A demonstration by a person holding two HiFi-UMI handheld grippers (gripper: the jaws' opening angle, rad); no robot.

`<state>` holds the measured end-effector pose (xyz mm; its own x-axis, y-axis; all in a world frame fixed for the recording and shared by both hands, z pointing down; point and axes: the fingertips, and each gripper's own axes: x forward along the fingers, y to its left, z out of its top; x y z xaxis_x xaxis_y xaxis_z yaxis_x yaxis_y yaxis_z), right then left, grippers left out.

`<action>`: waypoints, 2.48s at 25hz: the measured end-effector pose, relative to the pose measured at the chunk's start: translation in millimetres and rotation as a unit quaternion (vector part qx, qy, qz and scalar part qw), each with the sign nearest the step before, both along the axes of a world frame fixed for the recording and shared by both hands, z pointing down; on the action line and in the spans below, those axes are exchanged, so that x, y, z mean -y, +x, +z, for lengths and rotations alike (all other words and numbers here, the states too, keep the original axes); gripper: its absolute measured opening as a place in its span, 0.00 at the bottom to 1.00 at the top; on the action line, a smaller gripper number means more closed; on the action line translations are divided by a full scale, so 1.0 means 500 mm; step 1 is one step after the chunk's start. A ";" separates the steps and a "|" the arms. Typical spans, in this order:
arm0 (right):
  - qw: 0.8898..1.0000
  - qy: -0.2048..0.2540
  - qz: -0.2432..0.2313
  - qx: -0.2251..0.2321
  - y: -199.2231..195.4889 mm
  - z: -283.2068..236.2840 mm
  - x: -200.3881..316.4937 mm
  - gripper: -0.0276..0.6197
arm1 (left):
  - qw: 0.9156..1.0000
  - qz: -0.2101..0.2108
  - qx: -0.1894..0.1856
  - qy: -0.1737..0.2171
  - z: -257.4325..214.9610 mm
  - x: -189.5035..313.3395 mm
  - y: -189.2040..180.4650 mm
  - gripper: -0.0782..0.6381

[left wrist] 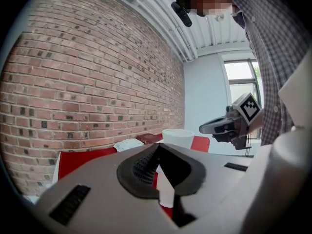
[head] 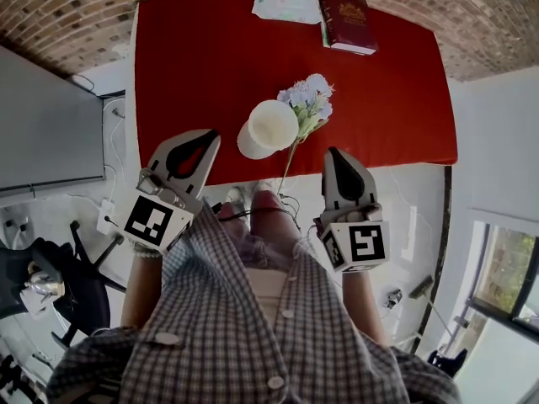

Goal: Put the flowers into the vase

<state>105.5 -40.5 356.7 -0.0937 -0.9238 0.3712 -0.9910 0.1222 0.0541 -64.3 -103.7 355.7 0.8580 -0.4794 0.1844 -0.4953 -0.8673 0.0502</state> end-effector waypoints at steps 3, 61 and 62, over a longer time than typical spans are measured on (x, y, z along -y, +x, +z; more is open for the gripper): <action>1.000 0.017 -0.010 0.003 0.006 -0.001 0.016 0.05 | 1.000 0.022 0.011 0.000 0.010 -0.008 0.019 0.12; 0.948 -0.274 -0.021 0.159 0.075 0.358 0.147 0.53 | 0.991 0.101 0.082 -0.018 0.113 -0.015 0.198 0.58; 0.946 -0.280 -0.022 0.161 0.074 0.366 0.151 0.53 | 0.991 0.100 0.082 -0.019 0.114 -0.015 0.198 0.58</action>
